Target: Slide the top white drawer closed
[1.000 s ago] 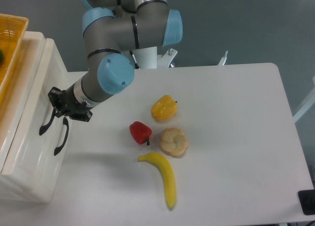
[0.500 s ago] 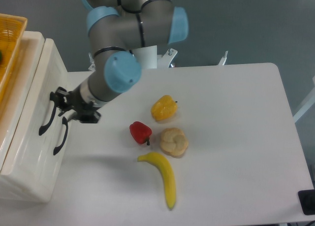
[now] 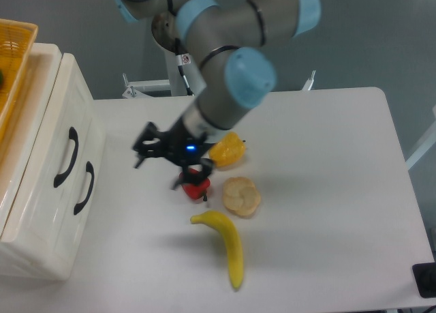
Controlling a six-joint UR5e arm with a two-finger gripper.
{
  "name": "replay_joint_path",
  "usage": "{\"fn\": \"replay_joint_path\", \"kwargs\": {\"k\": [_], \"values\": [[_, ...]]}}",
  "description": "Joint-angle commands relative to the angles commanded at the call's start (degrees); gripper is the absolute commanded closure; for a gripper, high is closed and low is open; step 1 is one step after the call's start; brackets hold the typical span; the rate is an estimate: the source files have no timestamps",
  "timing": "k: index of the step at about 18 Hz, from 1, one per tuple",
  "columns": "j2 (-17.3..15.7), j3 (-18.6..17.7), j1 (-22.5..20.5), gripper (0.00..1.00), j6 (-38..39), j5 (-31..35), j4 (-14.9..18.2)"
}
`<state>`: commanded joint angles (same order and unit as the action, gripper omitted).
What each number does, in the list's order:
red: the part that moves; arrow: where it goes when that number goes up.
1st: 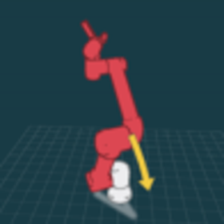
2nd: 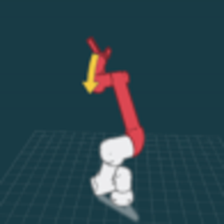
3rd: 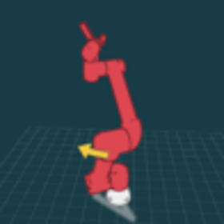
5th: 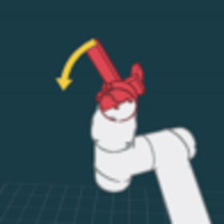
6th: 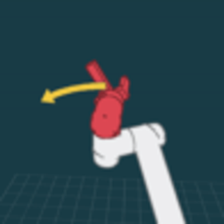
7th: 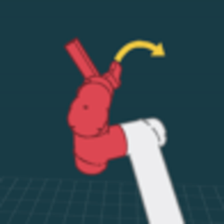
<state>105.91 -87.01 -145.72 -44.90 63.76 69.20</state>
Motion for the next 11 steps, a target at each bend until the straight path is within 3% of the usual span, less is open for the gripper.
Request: {"fn": "replay_joint_path", "kwargs": {"k": [2, 6, 11], "values": [[0.61, 0.00, -0.71, 0.00, -7.01, 8.62, -2.58], [4.12, 0.17, -1.59, 0.00, -24.06, 18.48, -2.85], [7.12, 1.93, -4.48, 0.00, -34.81, 22.80, -2.85]]}}
